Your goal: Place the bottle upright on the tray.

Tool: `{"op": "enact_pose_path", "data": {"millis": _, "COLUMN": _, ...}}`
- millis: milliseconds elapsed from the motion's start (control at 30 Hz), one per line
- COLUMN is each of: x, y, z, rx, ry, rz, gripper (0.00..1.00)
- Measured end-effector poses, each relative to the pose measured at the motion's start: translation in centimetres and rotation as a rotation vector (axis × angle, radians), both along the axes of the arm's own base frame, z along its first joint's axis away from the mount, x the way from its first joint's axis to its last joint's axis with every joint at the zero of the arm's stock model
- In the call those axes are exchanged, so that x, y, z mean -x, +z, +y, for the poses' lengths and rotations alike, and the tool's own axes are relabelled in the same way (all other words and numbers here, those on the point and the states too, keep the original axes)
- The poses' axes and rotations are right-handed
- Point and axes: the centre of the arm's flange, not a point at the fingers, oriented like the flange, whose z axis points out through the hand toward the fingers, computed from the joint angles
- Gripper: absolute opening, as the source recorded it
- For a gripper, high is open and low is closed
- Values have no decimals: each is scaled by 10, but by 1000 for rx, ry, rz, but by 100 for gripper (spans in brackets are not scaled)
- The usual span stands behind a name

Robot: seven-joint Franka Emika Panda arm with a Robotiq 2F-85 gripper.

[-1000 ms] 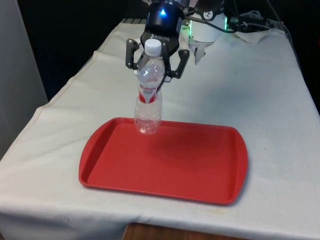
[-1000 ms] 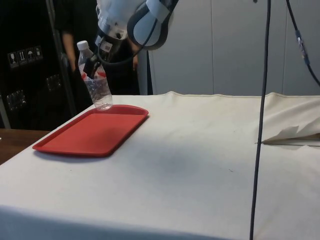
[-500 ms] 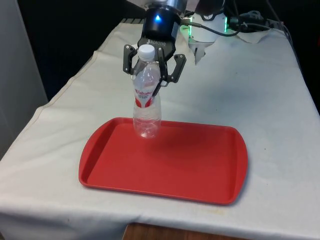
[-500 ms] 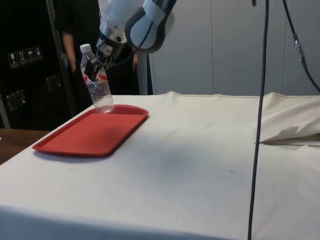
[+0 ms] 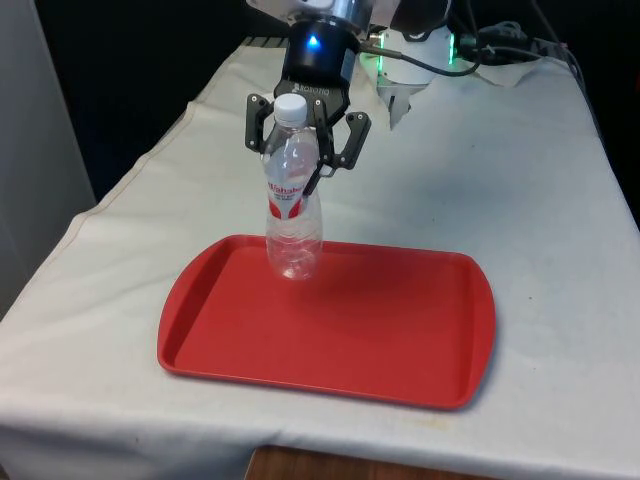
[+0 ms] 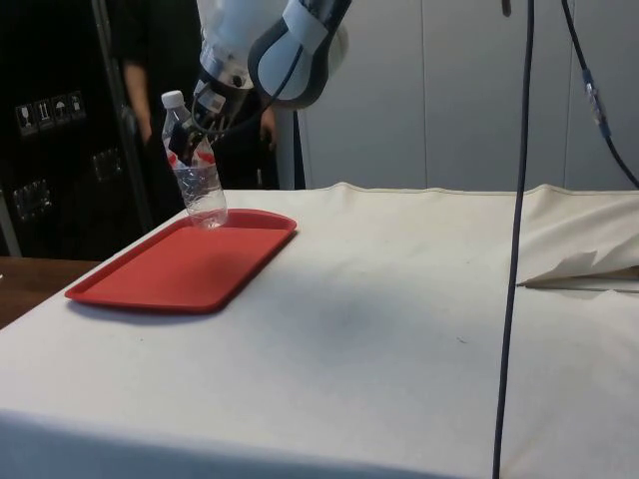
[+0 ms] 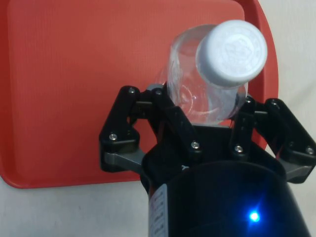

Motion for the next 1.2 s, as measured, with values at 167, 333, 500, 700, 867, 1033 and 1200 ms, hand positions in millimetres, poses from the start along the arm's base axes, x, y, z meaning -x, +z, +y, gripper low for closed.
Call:
{"op": "enact_pose_path", "data": {"millis": 167, "x": 0, "y": -1, "z": 0, "rx": -1, "ry": -1, "rz": 1, "gripper": 16}}
{"op": "enact_pose_path", "data": {"millis": 333, "x": 0, "y": -4, "z": 0, "rx": -6, "ry": -8, "rz": 3, "gripper": 16}}
{"op": "enact_pose_path", "data": {"millis": 500, "x": -1, "y": -8, "z": 0, "rx": -13, "ry": -15, "rz": 0, "gripper": 16}}
{"op": "enact_pose_path", "data": {"millis": 700, "x": -1, "y": -11, "z": 0, "rx": -20, "ry": -21, "rz": -17, "gripper": 16}}
{"op": "enact_pose_path", "data": {"millis": 867, "x": -1, "y": -17, "z": 1, "rx": -30, "ry": -27, "rz": -34, "gripper": 16}}
{"op": "enact_pose_path", "data": {"millis": 1033, "x": -1, "y": -22, "z": 1, "rx": -44, "ry": -37, "rz": -54, "gripper": 16}}
{"op": "enact_pose_path", "data": {"millis": 1200, "x": -1, "y": -26, "z": 2, "rx": -55, "ry": -44, "rz": -70, "gripper": 16}}
